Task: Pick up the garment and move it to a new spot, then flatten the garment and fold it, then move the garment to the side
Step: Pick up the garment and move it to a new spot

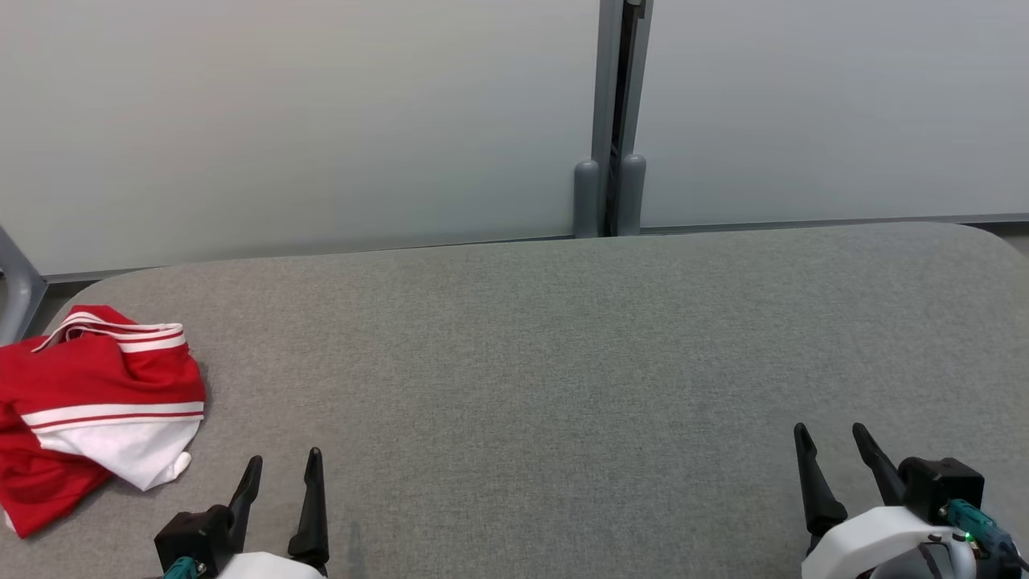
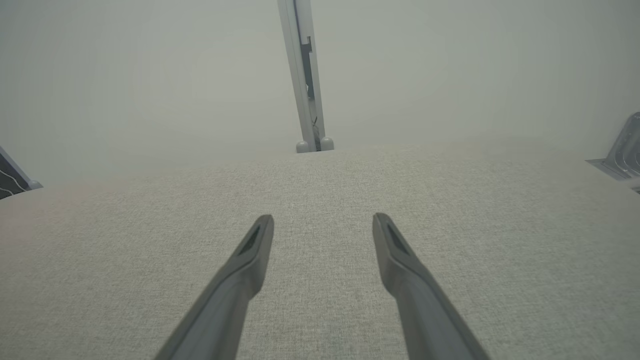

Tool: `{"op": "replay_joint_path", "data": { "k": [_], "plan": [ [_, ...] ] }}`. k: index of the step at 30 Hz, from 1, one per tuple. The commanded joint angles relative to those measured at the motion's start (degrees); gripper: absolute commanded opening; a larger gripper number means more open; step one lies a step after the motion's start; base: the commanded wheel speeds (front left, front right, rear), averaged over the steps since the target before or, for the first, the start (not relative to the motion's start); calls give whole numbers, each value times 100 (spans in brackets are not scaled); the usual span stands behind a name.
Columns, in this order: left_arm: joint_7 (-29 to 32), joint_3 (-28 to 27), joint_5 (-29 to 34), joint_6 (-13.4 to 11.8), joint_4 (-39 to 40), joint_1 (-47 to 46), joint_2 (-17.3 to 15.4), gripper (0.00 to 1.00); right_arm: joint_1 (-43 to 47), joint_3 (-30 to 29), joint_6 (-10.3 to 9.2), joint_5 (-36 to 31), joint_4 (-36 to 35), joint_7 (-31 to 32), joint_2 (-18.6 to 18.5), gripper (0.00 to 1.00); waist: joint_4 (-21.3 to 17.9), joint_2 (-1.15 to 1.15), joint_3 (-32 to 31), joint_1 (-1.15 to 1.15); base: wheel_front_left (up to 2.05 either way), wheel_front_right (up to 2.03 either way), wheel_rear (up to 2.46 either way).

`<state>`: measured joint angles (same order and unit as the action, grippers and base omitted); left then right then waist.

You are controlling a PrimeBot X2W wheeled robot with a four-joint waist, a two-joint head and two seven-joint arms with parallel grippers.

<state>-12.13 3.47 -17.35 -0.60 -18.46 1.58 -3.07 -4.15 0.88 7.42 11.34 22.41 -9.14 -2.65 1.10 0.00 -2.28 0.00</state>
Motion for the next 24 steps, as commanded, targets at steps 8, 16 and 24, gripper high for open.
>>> {"op": "replay_joint_path", "data": {
  "k": [8,16,24],
  "plan": [
    [37,19,-14,-91,18,-22,-115,100,90,10,13,83,32,-39,-43,100,714,0,-81,0,0,0,0],
    [69,-49,-26,-156,123,111,-236,100,93,158,13,230,131,-108,-43,100,1486,0,-173,0,0,0,0],
    [202,-78,-31,-240,352,231,-365,100,75,285,13,429,305,-222,-42,100,2401,0,-240,0,0,0,0]
  ]
}}
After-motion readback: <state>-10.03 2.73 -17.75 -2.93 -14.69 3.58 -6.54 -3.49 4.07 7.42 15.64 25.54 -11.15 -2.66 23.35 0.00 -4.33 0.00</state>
